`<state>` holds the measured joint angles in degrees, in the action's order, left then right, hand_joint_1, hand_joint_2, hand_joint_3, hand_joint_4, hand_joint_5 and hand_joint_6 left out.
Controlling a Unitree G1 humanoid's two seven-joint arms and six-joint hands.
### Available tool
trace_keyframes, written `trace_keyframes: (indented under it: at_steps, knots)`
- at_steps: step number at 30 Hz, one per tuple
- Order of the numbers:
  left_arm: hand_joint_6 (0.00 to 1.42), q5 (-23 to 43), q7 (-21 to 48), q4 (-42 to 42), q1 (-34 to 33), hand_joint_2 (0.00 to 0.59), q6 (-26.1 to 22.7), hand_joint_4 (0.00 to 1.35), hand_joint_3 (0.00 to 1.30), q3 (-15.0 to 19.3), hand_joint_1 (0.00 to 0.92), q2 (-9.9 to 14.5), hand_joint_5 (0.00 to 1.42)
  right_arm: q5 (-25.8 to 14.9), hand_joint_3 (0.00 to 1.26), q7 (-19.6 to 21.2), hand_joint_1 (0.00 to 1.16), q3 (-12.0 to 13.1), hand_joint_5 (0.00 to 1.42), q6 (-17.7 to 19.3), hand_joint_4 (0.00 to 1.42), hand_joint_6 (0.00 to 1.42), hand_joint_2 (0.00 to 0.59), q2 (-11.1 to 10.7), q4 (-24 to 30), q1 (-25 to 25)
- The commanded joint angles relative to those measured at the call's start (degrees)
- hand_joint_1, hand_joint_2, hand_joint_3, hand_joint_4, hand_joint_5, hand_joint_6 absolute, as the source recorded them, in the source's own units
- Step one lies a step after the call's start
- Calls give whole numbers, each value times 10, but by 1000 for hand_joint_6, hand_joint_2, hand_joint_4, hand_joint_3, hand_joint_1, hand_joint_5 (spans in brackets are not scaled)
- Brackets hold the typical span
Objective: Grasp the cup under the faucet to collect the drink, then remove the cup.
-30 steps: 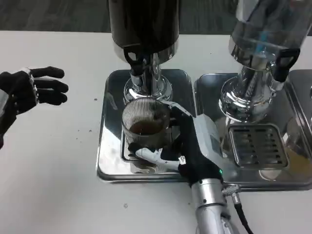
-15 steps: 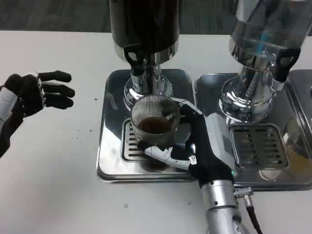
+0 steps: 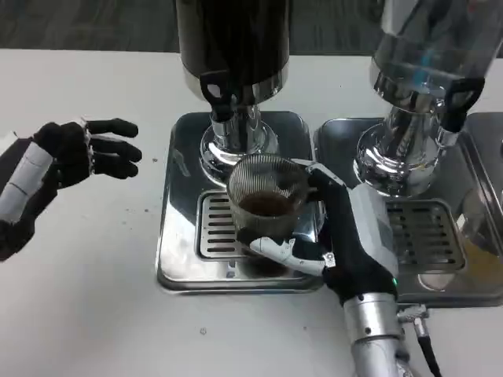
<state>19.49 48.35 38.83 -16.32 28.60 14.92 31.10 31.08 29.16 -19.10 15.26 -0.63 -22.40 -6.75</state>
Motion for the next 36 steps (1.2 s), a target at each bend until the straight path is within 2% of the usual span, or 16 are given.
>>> trace_keyframes:
  at_steps: [1, 8, 13, 23, 29, 36]
  knots:
    - [443, -10, 4, 6, -7, 107, 11, 472, 419, -5, 0, -4, 493, 1, 756, -2, 917, 8, 1033, 0, 875, 1354, 179, -3, 36, 13]
    - [443, -12, 3, 9, -9, 107, 13, 472, 417, -10, 0, -7, 493, 1, 765, -2, 919, 14, 1045, -2, 895, 1361, 173, -6, 40, 22]
    - [443, -27, 2, -13, 1, 107, 35, 472, 415, -20, 0, -8, 491, 3, 781, -3, 922, 16, 1059, -2, 905, 1391, 173, -8, 60, 34]
    - [443, -48, 0, -66, 28, 107, 58, 461, 414, -49, 0, -19, 475, -1, 812, -34, 957, 31, 1057, -21, 924, 1424, 159, -24, 163, 91]
    - [443, -55, -2, -81, 37, 107, 67, 444, 414, -58, 0, -20, 457, -3, 846, -56, 960, 42, 1086, -36, 953, 1424, 151, -28, 211, 123]
    - [433, -76, -9, -131, 66, 107, 102, 426, 405, -70, 0, -15, 426, -10, 850, -98, 960, 53, 1085, -49, 965, 1424, 153, -39, 290, 173]
